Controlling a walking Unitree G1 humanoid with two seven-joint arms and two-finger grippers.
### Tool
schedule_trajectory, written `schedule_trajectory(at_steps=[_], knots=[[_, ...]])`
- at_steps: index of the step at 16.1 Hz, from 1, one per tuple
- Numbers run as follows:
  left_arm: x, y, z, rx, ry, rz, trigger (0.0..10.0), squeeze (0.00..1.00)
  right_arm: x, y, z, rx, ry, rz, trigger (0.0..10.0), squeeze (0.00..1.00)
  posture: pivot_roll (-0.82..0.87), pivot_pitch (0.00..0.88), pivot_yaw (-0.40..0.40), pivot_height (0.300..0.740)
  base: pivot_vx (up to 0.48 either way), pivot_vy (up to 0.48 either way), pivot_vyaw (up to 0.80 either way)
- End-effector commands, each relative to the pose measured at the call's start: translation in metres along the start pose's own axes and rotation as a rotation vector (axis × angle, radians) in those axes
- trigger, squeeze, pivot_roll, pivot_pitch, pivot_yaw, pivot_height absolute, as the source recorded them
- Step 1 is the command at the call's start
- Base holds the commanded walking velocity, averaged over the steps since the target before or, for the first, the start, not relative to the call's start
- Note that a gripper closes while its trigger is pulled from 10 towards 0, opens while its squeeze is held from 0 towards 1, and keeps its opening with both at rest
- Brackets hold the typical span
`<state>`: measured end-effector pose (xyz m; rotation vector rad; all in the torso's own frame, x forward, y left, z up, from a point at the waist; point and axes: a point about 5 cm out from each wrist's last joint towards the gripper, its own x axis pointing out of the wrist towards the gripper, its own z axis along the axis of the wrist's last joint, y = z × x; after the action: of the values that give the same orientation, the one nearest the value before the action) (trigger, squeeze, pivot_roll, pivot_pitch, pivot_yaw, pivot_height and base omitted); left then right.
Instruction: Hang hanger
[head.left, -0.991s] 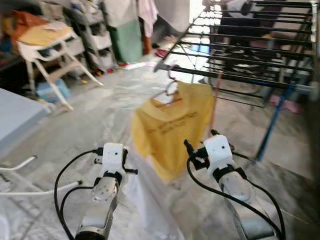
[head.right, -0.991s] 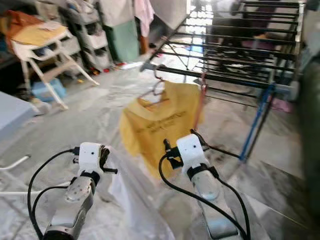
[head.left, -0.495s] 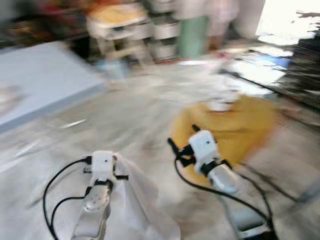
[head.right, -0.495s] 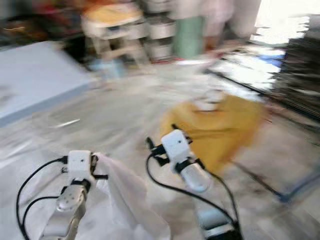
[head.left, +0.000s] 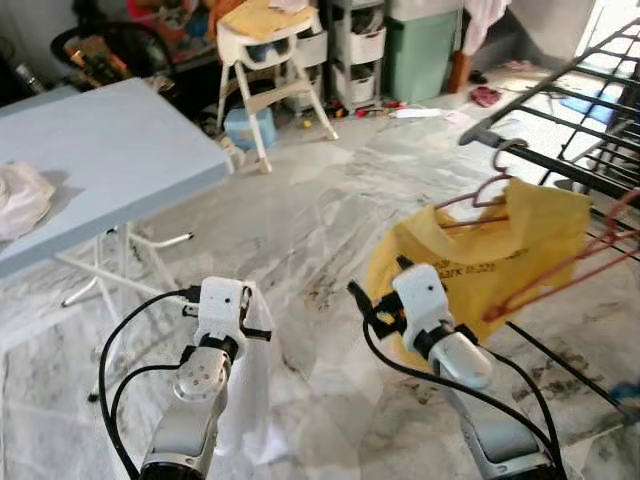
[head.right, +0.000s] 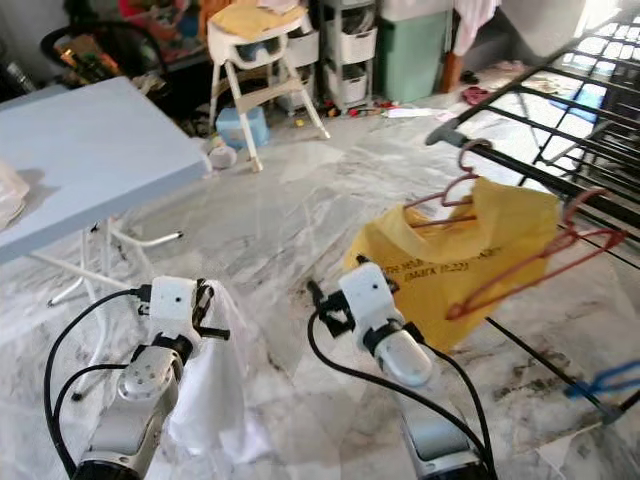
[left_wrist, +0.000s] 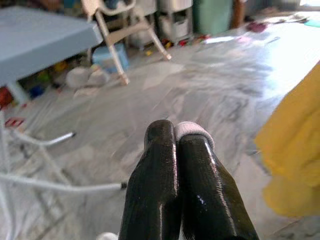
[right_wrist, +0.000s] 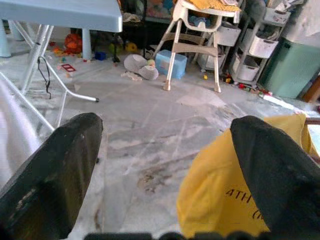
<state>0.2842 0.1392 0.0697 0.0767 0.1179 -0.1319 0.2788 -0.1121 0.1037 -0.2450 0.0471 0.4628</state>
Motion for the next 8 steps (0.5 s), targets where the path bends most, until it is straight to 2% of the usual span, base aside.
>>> schedule_trajectory(at_steps=[1,4,5,6,7,8], knots=[[0.004,0.003,0.022,0.025,-0.103,-0.015,10.0,0.0,0.001,0.003,0.0,0.004,0.001,0.044,10.0,0.0,-0.08,0.0,0.084,0.74,0.0,0.0,0.0],[0.005,0.003,0.049,0.066,-0.227,-0.034,10.0,0.0,0.0,0.001,-0.006,0.008,0.007,0.134,10.0,0.0,-0.07,0.0,0.076,0.74,0.0,0.0,0.0],[0.006,0.003,0.06,0.067,-0.27,-0.038,10.0,0.0,-0.001,-0.004,-0.008,-0.028,-0.013,0.146,10.0,0.0,-0.07,0.002,0.068,0.74,0.0,0.0,0.0],[0.006,0.0,0.075,0.06,-0.322,-0.09,10.0,0.0,-0.002,-0.006,-0.012,0.013,0.027,0.223,10.0,0.0,-0.07,0.006,0.063,0.74,0.0,0.0,0.0],[0.005,-0.003,0.08,0.066,-0.341,-0.119,10.0,0.0,-0.003,-0.007,-0.011,0.045,0.009,0.254,10.0,0.0,-0.07,0.008,0.063,0.74,0.0,0.0,0.0],[0.005,-0.005,0.084,0.092,-0.358,-0.125,10.0,0.0,-0.003,-0.01,-0.009,0.082,-0.009,0.257,10.0,0.98,-0.06,0.013,0.056,0.74,0.0,0.0,0.0]])
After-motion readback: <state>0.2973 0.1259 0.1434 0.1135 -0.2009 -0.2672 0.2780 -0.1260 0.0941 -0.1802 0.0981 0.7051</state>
